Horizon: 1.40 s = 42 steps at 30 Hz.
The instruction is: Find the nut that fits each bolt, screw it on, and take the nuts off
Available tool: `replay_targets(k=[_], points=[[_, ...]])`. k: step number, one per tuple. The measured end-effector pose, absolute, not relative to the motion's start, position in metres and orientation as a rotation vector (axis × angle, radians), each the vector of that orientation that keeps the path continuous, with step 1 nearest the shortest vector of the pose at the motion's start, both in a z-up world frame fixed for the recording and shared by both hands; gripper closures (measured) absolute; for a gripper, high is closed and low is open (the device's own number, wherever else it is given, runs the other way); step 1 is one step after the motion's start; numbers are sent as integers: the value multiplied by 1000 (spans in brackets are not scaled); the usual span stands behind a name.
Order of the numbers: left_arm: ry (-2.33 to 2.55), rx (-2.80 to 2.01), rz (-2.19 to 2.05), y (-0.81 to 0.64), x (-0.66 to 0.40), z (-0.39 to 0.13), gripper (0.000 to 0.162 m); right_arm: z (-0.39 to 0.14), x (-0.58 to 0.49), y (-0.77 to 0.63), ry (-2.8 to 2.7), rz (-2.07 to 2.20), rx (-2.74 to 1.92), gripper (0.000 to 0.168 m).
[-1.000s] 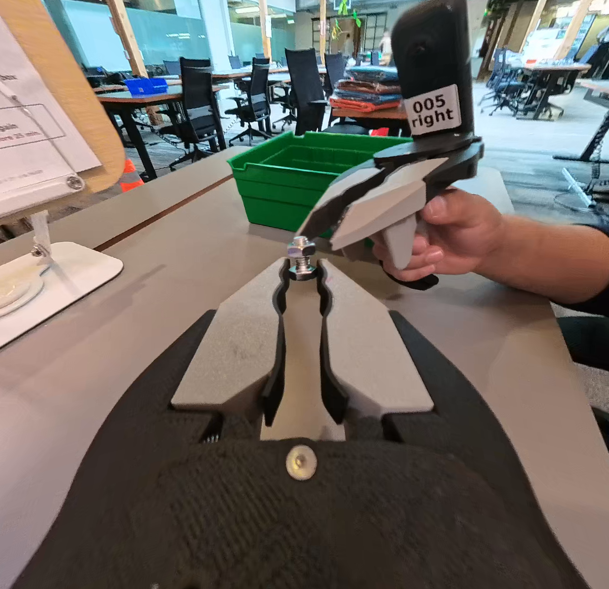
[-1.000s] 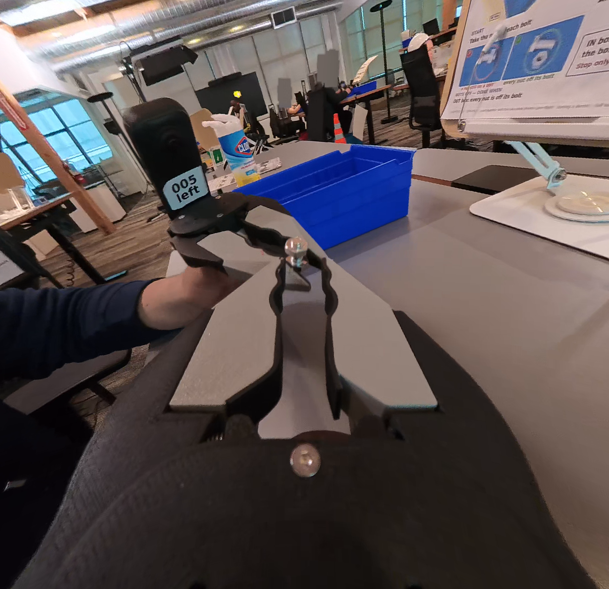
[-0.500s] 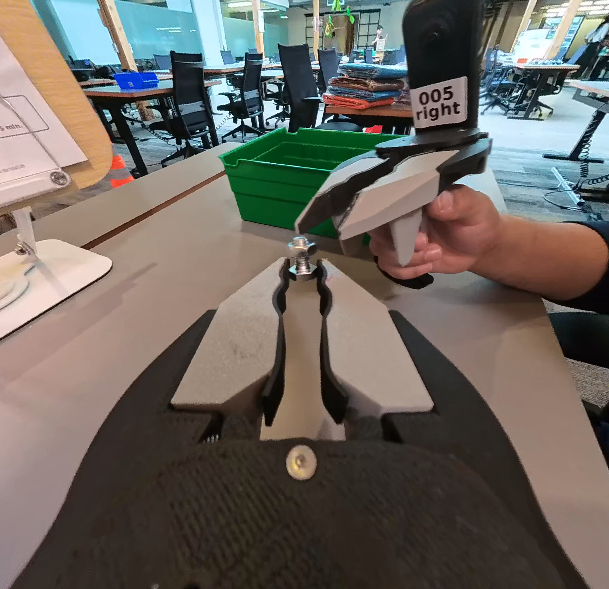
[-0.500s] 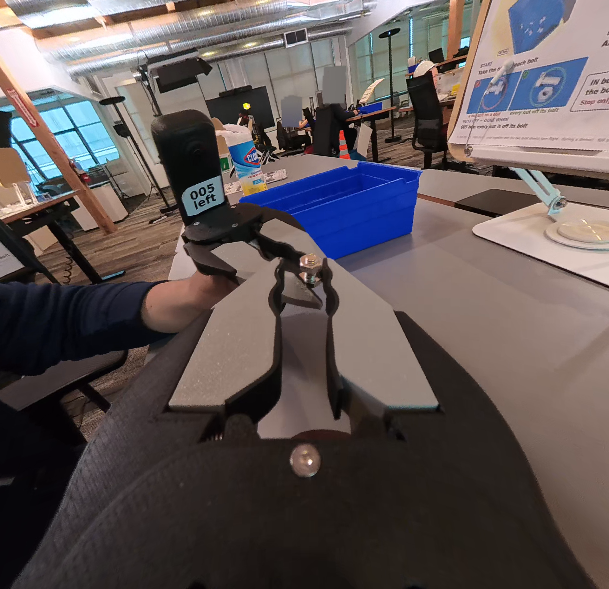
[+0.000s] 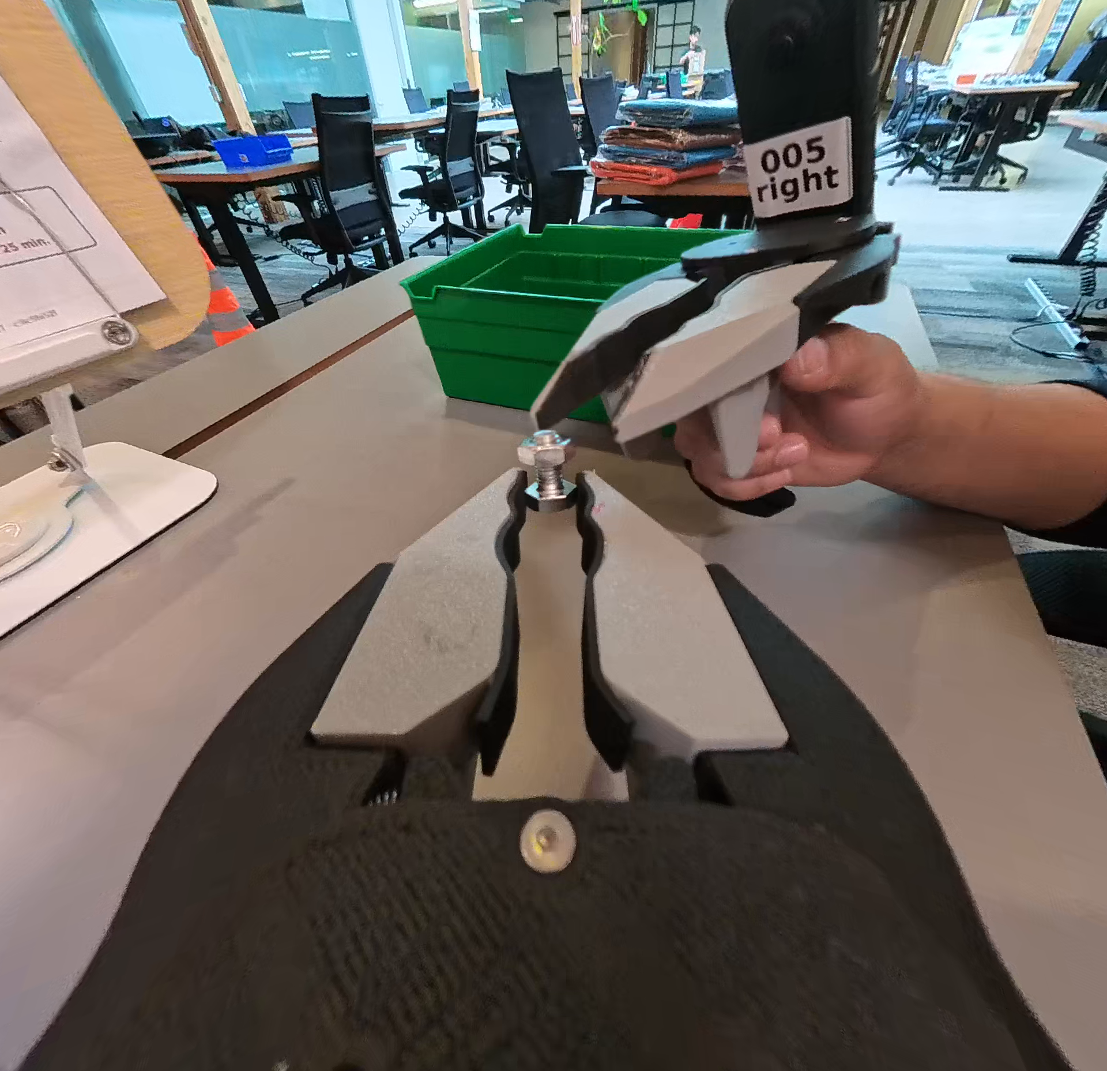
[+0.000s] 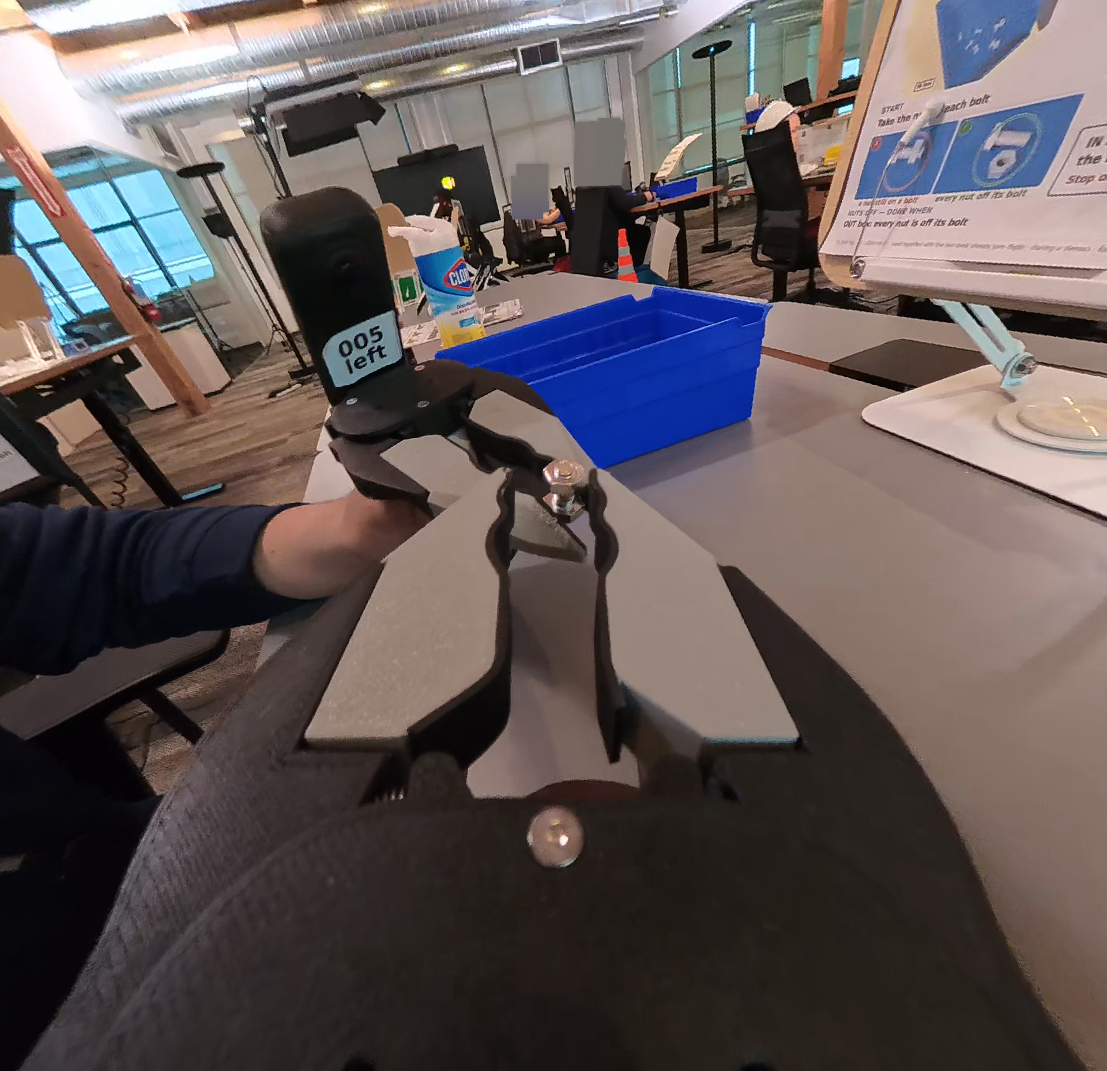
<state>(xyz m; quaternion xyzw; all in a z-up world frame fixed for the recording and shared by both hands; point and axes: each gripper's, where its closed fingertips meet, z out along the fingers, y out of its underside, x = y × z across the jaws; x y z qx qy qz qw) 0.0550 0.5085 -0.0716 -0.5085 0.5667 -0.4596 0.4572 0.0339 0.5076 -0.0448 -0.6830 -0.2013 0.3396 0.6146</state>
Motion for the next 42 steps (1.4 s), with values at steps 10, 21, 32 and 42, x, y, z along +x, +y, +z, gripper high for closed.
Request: replay_targets(k=[10, 21, 32, 42], points=[[1442, -1231, -1129, 495, 61, -76, 148, -48, 33, 510, -467, 746, -1582, 147], [1484, -1201, -1078, 492, 62, -80, 148, -53, 23, 507, -475, 852, -1594, 146], [1468, -1232, -1088, 497, 59, -78, 148, -53, 26, 508, -475, 823, -1596, 149], [1426, -1249, -1099, 506, 55, -74, 148, -48, 35, 509, -469, 746, -1578, 152]])
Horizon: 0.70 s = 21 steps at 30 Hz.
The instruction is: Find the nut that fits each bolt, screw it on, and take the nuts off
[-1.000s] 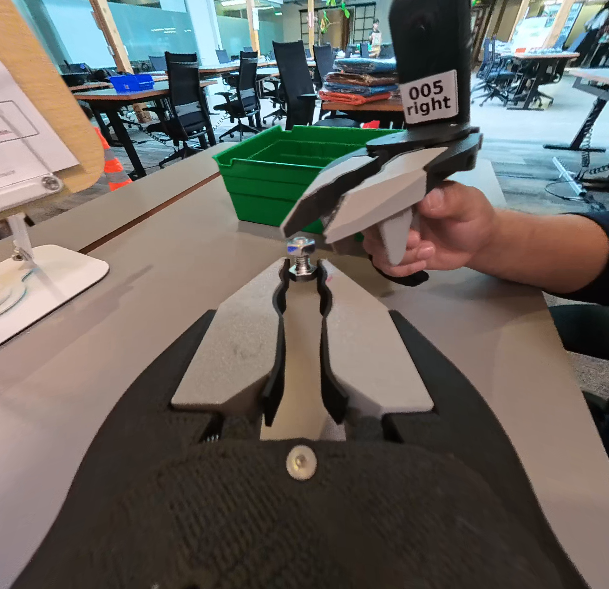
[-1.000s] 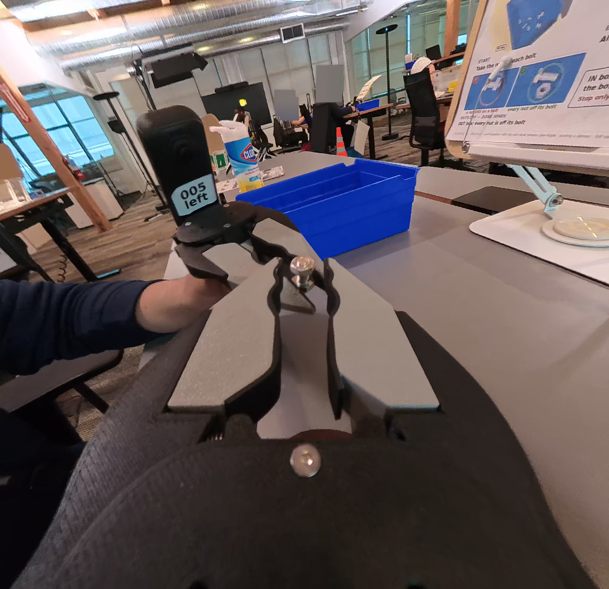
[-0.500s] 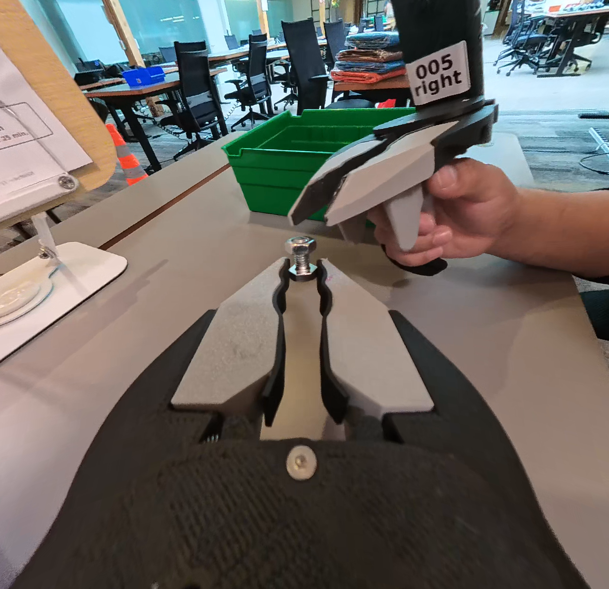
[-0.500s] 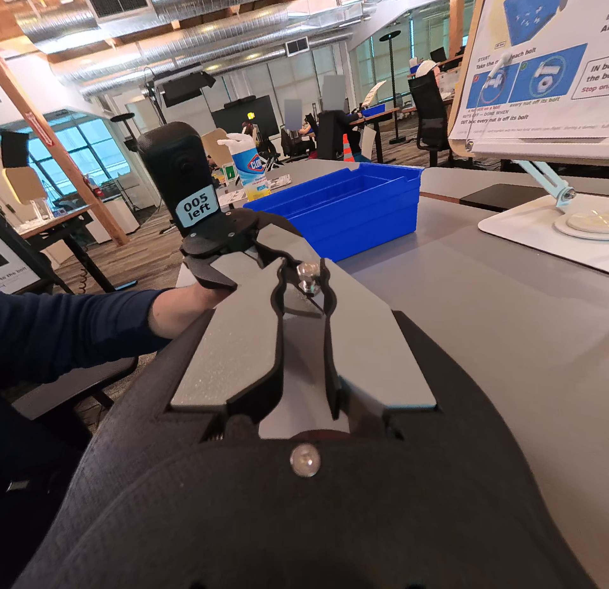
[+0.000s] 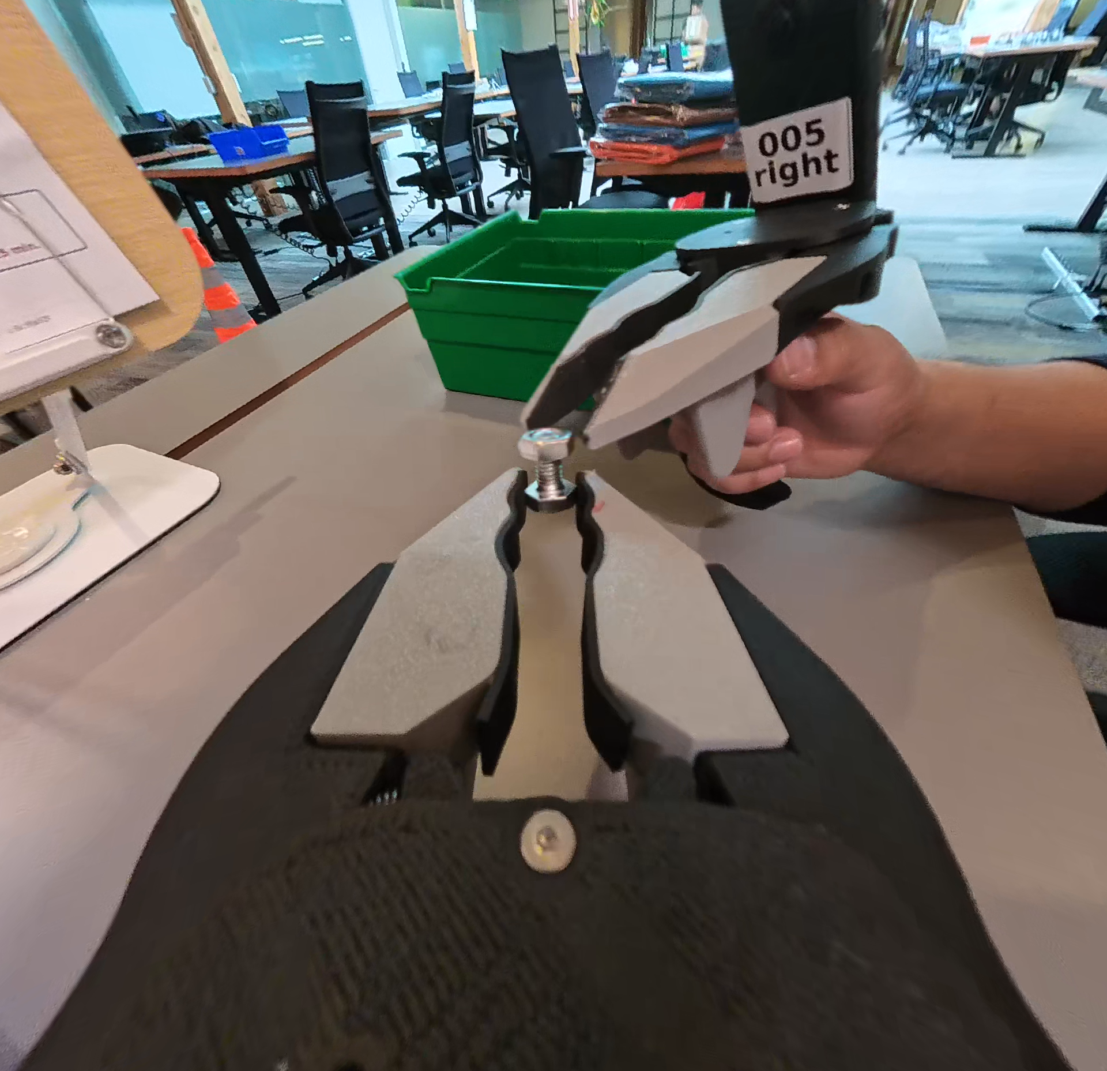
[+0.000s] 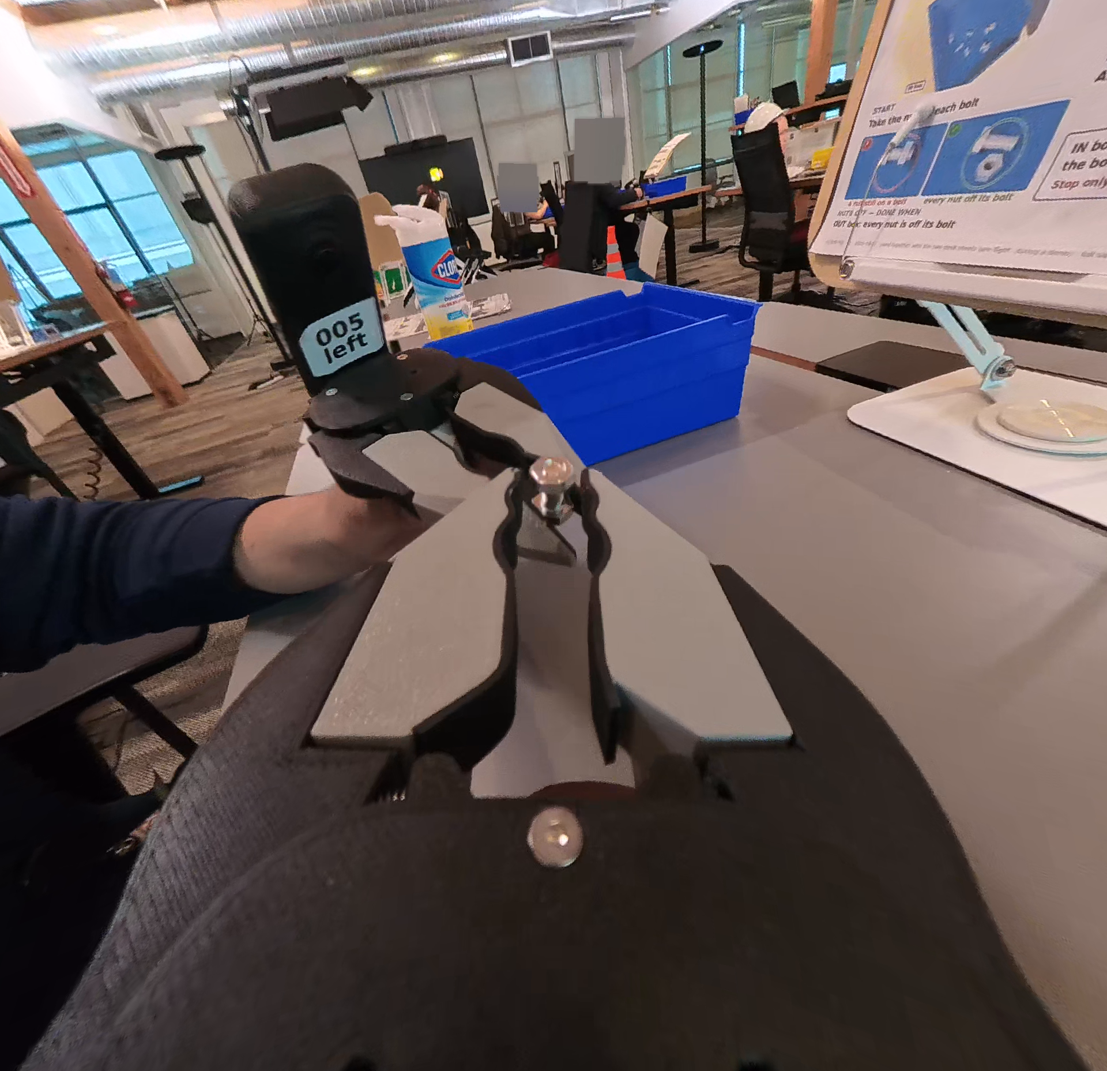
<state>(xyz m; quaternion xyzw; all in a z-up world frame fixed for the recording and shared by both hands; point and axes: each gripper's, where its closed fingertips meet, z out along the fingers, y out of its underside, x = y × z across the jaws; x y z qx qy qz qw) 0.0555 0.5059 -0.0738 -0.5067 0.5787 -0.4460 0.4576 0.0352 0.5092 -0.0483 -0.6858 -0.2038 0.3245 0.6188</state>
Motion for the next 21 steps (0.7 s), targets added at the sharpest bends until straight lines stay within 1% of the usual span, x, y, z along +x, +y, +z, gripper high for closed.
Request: replay_targets(k=[2, 6, 8, 10, 15, 18, 21], points=[[1409, -1255, -1127, 507, 54, -71, 148, -49, 33, 508, -481, 755, -1575, 152], [1457, -1234, -1127, 494, 59, -76, 148, -51, 21, 507, -529, 734, -1570, 144], [1481, -1222, -1110, 489, 62, -78, 148, -52, 20, 507, -536, 733, -1576, 144], [1472, -1226, -1096, 492, 62, -77, 148, -52, 27, 509, -515, 715, -1585, 151], [1425, -1249, -1096, 506, 55, -73, 148, -44, 35, 507, -472, 764, -1555, 154], [1456, -1241, -1103, 498, 59, -76, 148, -47, 28, 507, -499, 741, -1561, 150], [1501, -1216, -1075, 487, 63, -81, 148, -53, 22, 507, -525, 737, -1584, 151]])
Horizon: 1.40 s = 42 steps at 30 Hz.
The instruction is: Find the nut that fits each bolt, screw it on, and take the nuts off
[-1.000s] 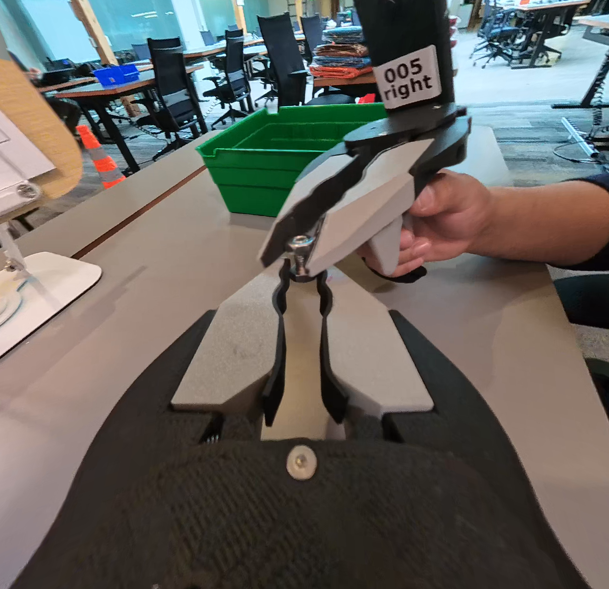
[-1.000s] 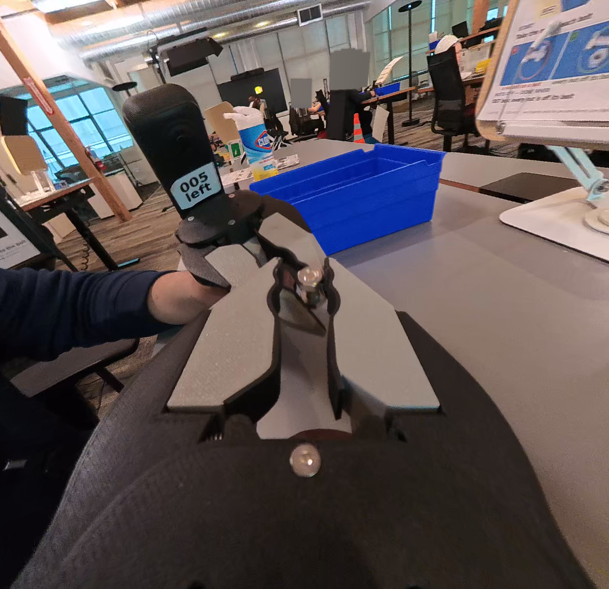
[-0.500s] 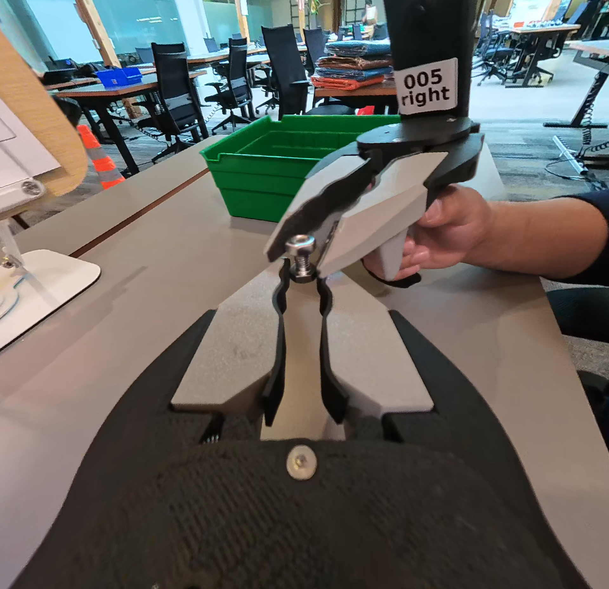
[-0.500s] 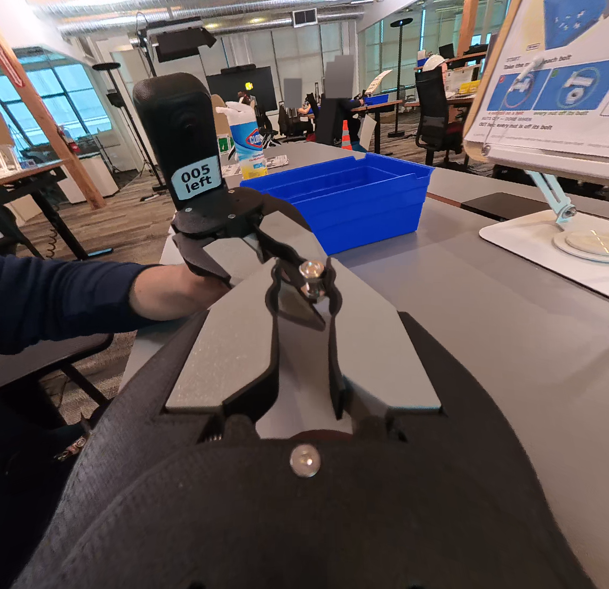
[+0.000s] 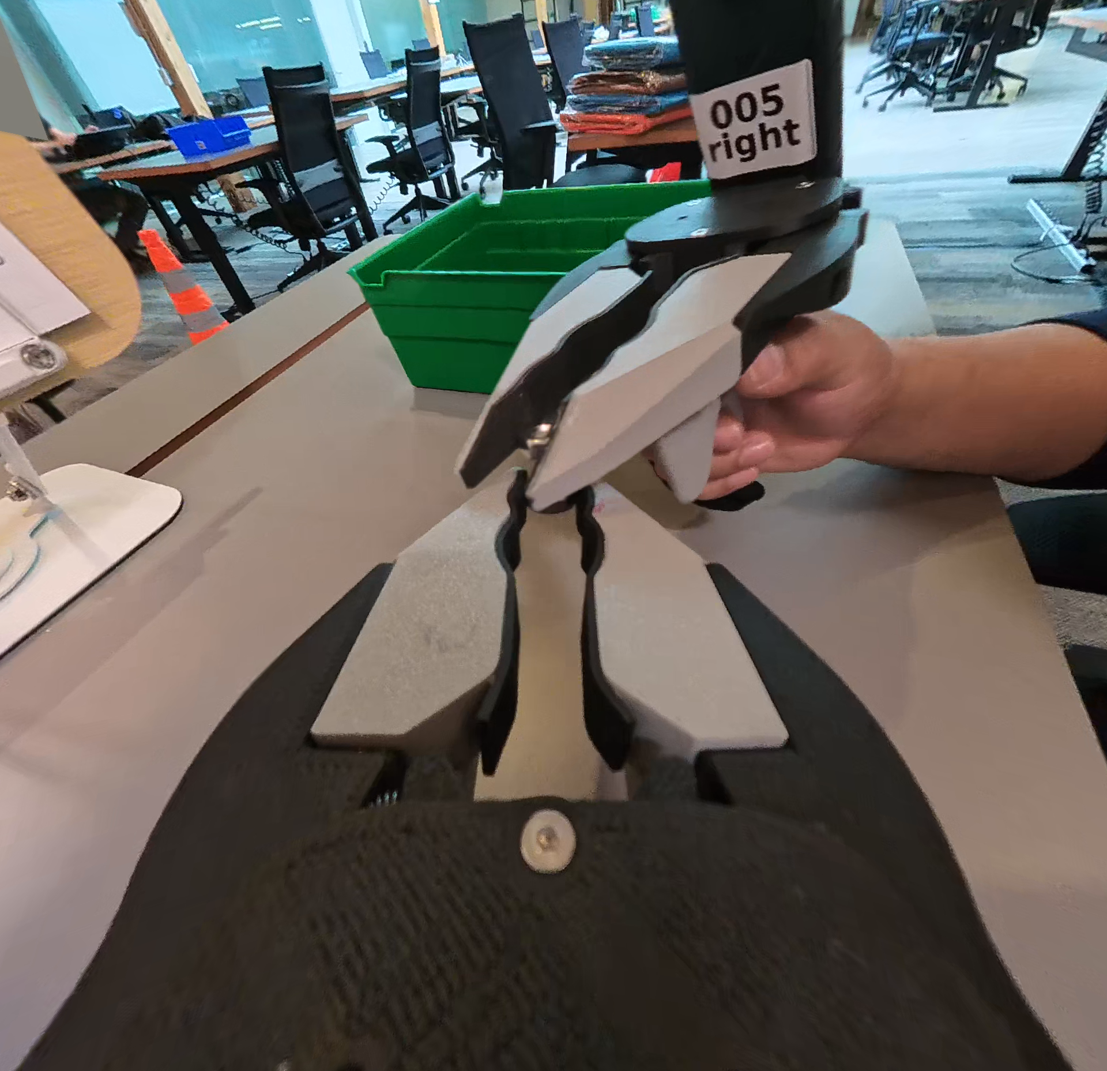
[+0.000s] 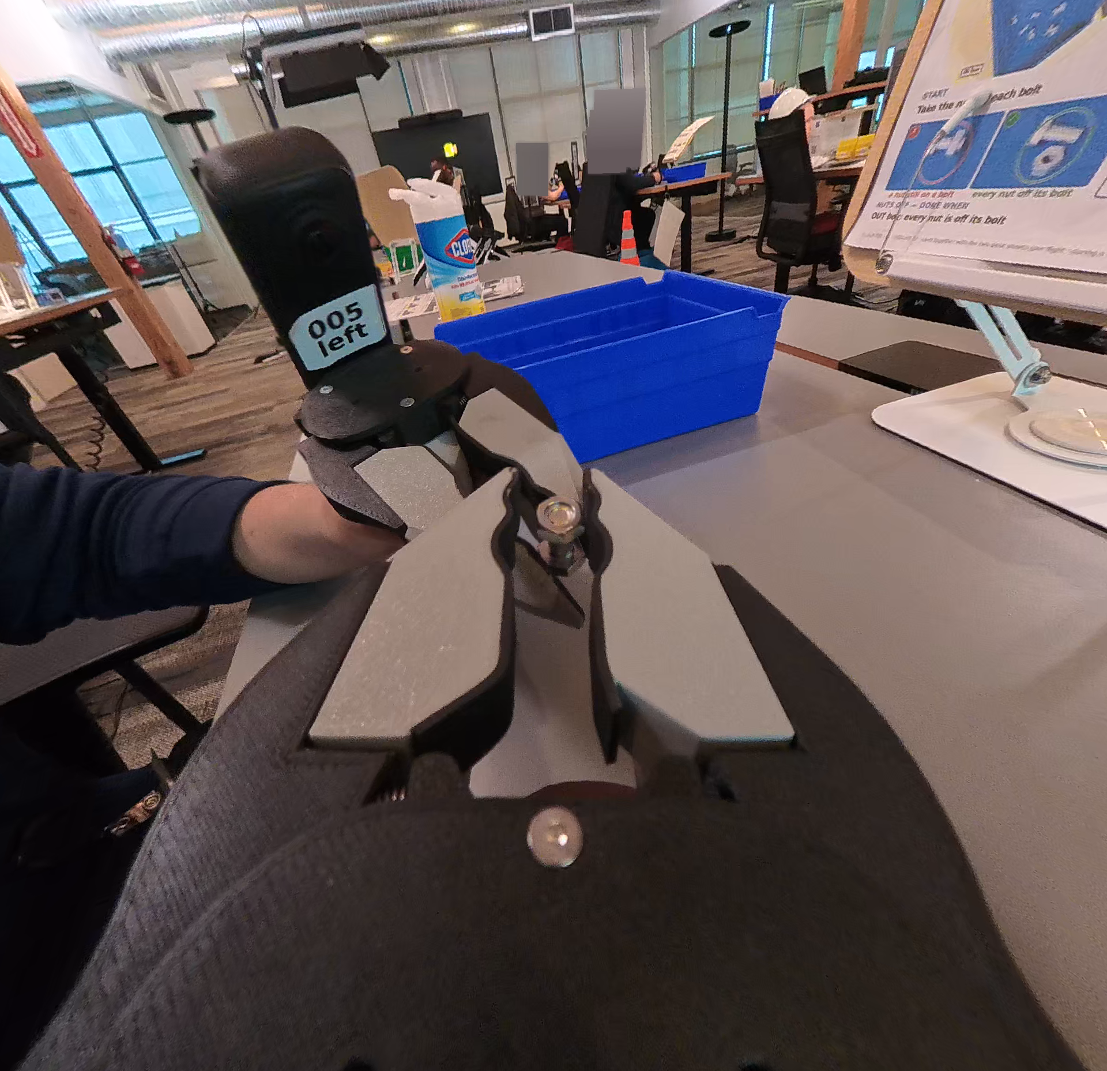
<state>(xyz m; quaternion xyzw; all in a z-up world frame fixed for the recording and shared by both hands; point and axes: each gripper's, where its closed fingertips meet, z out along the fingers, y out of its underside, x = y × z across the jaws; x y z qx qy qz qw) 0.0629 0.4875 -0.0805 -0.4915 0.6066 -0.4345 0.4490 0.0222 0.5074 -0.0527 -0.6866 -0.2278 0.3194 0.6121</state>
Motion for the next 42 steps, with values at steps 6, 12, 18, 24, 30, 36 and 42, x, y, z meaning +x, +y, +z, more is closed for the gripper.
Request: replay_targets(k=[6, 12, 18, 24, 30, 36, 42], points=[[1453, -1245, -1047, 503, 58, -78, 148, -42, 37, 507, -472, 746, -1555, 152], [1454, -1238, -1077, 498, 59, -75, 148, -52, 24, 508, -511, 760, -1582, 147], [1451, -1244, -1073, 498, 60, -75, 148, -43, 33, 509, -478, 744, -1547, 152], [1420, -1271, -1098, 505, 58, -74, 148, -42, 33, 508, -477, 753, -1549, 150], [1490, -1237, -1051, 492, 64, -82, 148, -45, 27, 508, -519, 685, -1554, 151], [1449, -1256, -1065, 501, 60, -78, 148, -27, 50, 505, -432, 703, -1496, 151], [1404, -1239, -1066, 505, 56, -69, 148, -45, 31, 505, -535, 688, -1561, 151]])
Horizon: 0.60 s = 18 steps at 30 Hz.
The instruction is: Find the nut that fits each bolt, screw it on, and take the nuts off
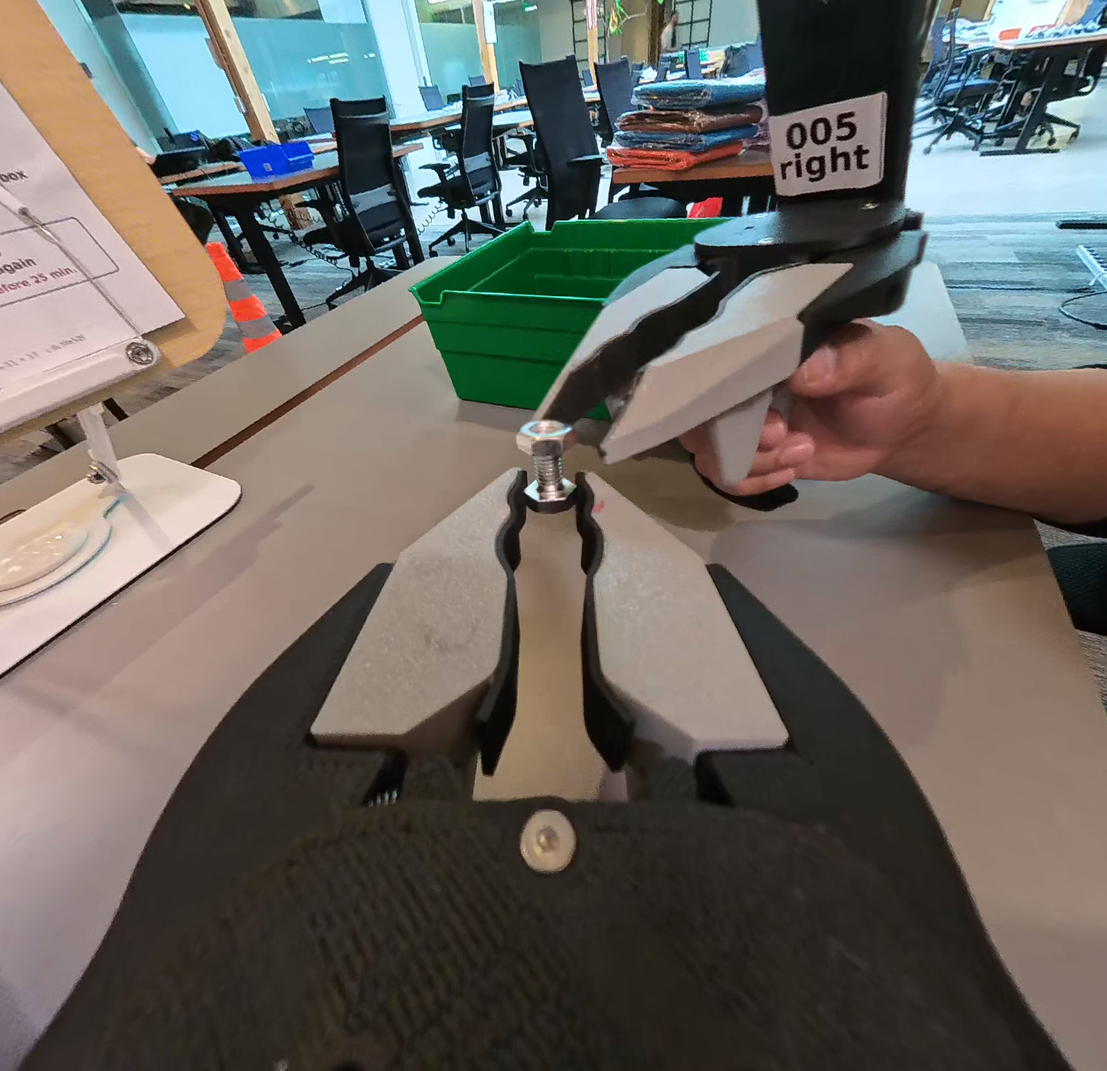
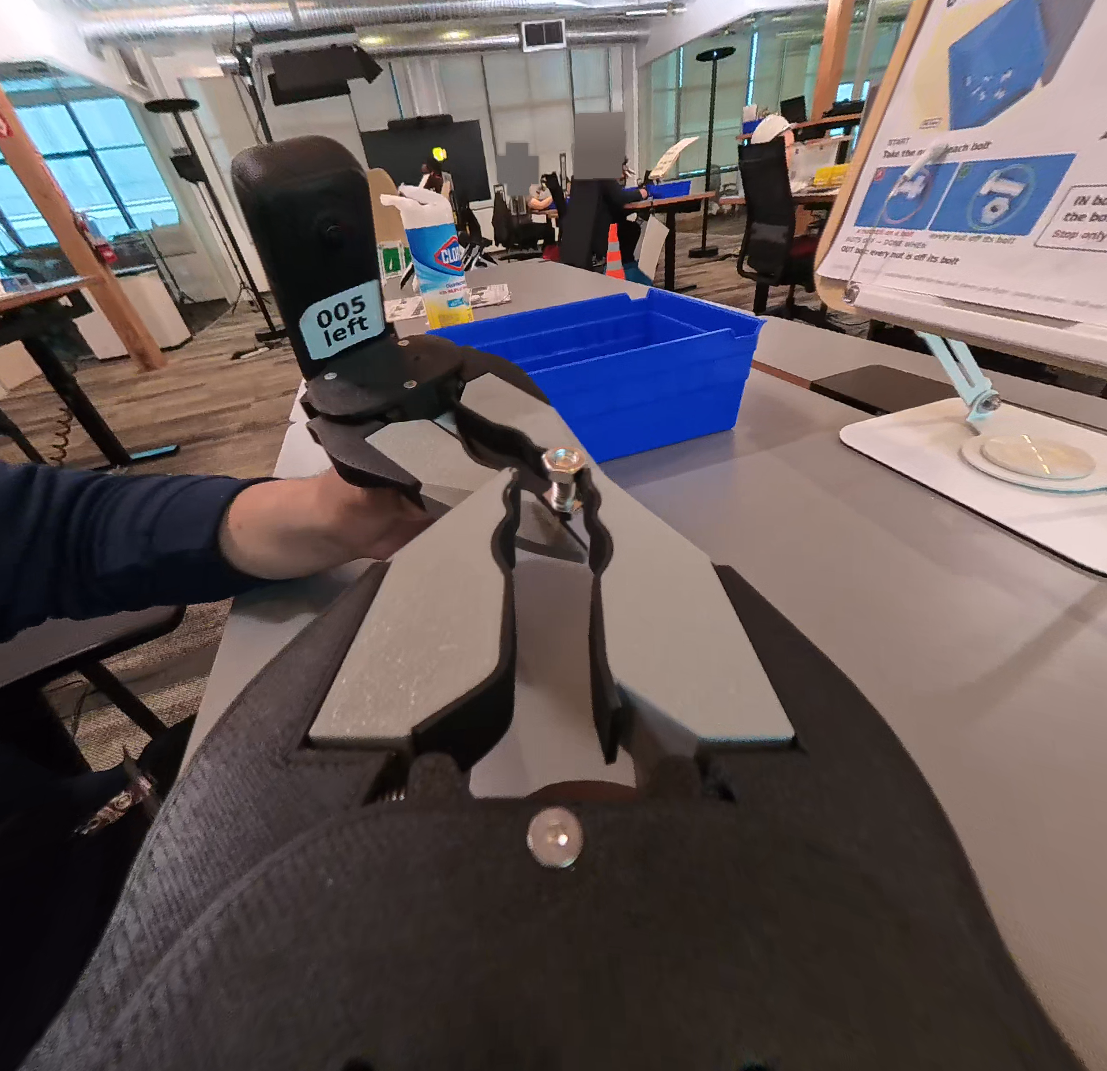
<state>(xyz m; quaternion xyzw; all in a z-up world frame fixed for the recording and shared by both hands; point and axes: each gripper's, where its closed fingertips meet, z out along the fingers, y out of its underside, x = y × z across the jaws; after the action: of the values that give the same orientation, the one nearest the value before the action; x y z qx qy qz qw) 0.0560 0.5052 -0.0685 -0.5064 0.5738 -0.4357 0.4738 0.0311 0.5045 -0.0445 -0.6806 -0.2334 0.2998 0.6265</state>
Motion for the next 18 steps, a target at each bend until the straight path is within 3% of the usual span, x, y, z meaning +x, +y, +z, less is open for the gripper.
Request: replay_targets(k=[18], points=[[1404, -1255, -1066, 507, 56, -71, 148, -42, 37, 507, -485, 707, -1549, 151]])
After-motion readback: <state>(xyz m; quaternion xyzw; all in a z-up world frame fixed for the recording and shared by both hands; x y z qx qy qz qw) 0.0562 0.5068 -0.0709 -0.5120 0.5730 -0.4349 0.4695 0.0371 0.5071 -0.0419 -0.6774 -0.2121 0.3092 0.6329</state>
